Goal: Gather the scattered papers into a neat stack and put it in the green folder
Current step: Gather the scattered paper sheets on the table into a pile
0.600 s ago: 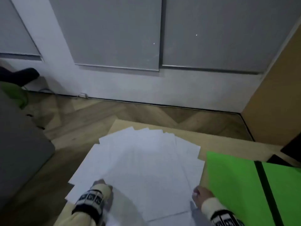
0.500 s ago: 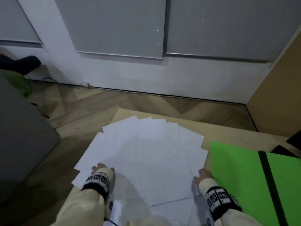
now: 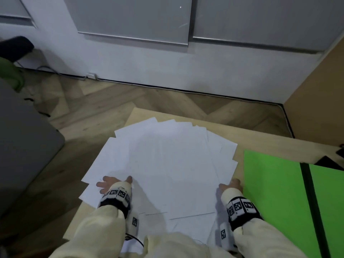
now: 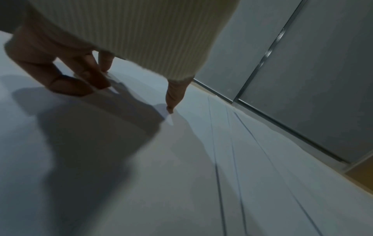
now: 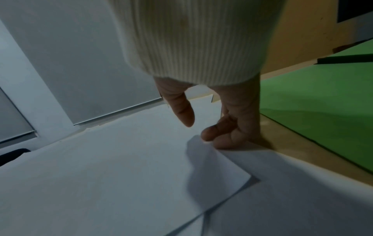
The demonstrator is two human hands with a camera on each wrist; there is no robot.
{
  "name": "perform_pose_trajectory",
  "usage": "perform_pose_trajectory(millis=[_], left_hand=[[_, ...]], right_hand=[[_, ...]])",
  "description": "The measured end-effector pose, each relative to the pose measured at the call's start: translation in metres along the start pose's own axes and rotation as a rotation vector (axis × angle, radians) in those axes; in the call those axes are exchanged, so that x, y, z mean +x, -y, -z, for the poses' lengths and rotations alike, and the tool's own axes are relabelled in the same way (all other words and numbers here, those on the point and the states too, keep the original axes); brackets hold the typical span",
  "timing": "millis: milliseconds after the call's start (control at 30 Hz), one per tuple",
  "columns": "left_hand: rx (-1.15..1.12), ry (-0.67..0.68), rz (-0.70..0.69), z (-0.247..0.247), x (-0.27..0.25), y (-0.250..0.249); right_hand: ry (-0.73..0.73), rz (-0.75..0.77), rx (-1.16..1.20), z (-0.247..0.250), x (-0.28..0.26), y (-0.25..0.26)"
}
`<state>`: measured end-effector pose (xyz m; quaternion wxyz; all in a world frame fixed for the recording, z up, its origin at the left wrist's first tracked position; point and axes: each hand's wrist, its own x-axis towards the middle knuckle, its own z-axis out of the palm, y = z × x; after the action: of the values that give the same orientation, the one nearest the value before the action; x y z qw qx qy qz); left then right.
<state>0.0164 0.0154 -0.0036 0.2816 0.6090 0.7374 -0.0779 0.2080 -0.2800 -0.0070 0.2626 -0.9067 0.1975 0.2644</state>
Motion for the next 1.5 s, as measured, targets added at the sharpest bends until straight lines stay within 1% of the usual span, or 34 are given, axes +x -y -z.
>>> perform_pose_trajectory(millis=[133,200,333,367,433,500,567,633,700,833,867,933,1000,1100,1167,1200,1233,1300,1333,1367,1400,1433,1500], left_hand=[[-0.066,0.066,-0.012,-0.004,0.0,-0.004],[-0.097,0.088,-0.046,-0.008,0.001,-0.004],[-0.255,0.132,-0.179,-0.016,0.001,0.0],[-0.303,0.157,-0.196,-0.018,0.0,0.001],[-0.417,0.231,-0.195,-0.02,-0.005,0.003],[-0.473,0.283,-0.212,-0.022,-0.008,0.002],[-0.457,0.3,-0.26,-0.024,-0.01,0.0],[-0.461,0.301,-0.301,-0.025,-0.013,0.0],[-0.474,0.287,-0.344,-0.027,-0.011,0.0],[-0.376,0.23,-0.386,-0.021,-0.002,0.008],[-0.337,0.236,-0.394,-0.019,0.001,0.011],[-0.307,0.277,-0.377,-0.019,0.007,0.014],[-0.32,0.321,-0.36,-0.022,0.003,0.01],[-0.365,0.387,-0.317,-0.03,-0.01,0.005],[-0.348,0.37,-0.331,-0.036,-0.016,0.007],[-0.317,0.349,-0.352,-0.038,-0.016,0.01],[-0.281,0.339,-0.36,-0.039,-0.016,0.012],[-0.266,0.35,-0.354,-0.04,-0.017,0.014],[-0.278,0.358,-0.346,-0.039,-0.018,0.014],[-0.285,0.364,-0.335,-0.038,-0.019,0.014],[-0.285,0.367,-0.331,-0.038,-0.02,0.014],[-0.279,0.373,-0.33,-0.037,-0.022,0.014],[-0.247,0.376,-0.342,-0.037,-0.024,0.014]], right_hand=[[0.067,0.017,0.067,-0.004,-0.003,-0.004],[0.071,0.014,0.108,-0.008,-0.007,-0.004],[-0.02,-0.104,0.248,-0.017,-0.018,-0.004],[-0.023,-0.136,0.296,-0.019,-0.022,-0.003],[0.039,-0.152,0.442,-0.025,-0.025,0.0],[0.142,-0.106,0.512,-0.029,-0.028,0.007],[0.189,0.002,0.403,-0.032,-0.028,0.01],[0.168,0.084,0.316,-0.03,-0.026,0.008],[0.144,0.134,0.262,-0.028,-0.019,0.001],[0.139,0.094,0.166,-0.009,-0.006,-0.01],[0.139,0.069,0.132,-0.006,-0.003,-0.013],[0.162,0.063,0.043,-0.005,-0.001,-0.016],[0.192,0.103,-0.006,-0.011,-0.006,-0.015],[0.245,0.209,-0.039,-0.031,-0.018,-0.014],[0.299,0.226,-0.034,-0.04,-0.022,-0.012],[0.296,0.238,-0.031,-0.041,-0.023,-0.011],[0.252,0.26,-0.026,-0.04,-0.023,-0.01],[0.051,0.259,-0.021,-0.033,-0.018,-0.01],[-0.042,0.215,0.007,-0.028,-0.018,-0.01],[-0.102,0.162,0.041,-0.025,-0.019,-0.012],[-0.129,0.123,0.067,-0.023,-0.019,-0.013],[-0.126,0.105,0.077,-0.022,-0.021,-0.012],[-0.069,0.107,0.095,-0.023,-0.024,-0.009]])
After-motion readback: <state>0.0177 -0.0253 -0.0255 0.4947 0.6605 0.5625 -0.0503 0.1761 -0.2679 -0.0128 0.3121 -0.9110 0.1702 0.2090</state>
